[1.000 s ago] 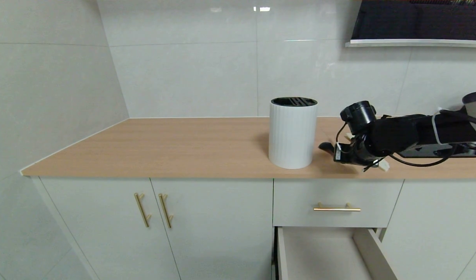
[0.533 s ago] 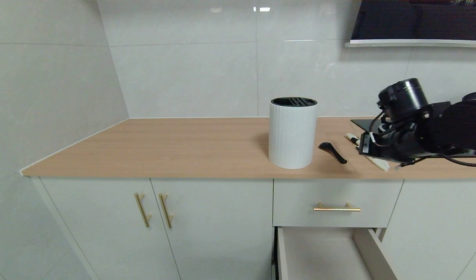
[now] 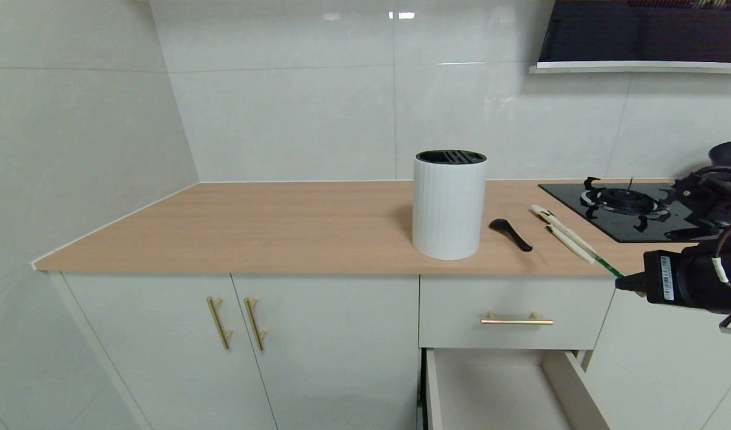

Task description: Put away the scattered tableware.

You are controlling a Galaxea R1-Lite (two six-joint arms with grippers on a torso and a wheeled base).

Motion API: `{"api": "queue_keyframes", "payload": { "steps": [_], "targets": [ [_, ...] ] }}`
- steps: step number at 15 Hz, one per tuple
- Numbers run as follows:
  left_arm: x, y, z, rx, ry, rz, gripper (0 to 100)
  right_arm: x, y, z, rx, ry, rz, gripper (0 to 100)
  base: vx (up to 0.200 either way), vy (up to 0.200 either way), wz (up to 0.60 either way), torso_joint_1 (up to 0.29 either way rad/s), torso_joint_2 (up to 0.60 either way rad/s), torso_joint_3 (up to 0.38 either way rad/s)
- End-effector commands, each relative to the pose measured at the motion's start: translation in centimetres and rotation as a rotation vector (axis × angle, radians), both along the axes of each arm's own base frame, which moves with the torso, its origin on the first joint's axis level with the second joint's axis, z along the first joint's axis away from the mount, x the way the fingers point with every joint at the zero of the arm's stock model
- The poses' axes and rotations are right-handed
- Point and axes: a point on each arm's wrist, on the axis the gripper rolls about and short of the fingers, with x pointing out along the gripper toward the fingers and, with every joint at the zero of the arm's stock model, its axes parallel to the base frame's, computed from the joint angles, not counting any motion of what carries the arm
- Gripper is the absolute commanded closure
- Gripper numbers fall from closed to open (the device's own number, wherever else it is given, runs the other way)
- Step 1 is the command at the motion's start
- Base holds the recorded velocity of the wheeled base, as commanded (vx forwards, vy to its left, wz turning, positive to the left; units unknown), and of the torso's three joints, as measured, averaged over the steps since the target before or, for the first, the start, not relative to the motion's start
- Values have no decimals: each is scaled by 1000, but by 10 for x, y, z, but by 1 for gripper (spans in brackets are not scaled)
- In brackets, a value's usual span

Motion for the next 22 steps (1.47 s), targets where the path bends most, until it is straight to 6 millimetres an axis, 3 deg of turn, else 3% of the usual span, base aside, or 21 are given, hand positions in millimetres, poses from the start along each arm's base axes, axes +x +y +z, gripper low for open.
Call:
{"api": "queue_keyframes", "payload": {
  "steps": [1,11,22],
  "targets": [
    [0,0,0,0,-1,0,0,-13,-4,0,-19,-16,19,100,0,0,0,0,0,0],
    [0,0,0,0,-1,0,0,-19,13,-14,-36,33,116,100,0,0,0,-13,29,18],
    [0,0,0,0,-1,0,0,-26,23,-26,-69,74,191,100,0,0,0,-163,446,278]
  ]
}}
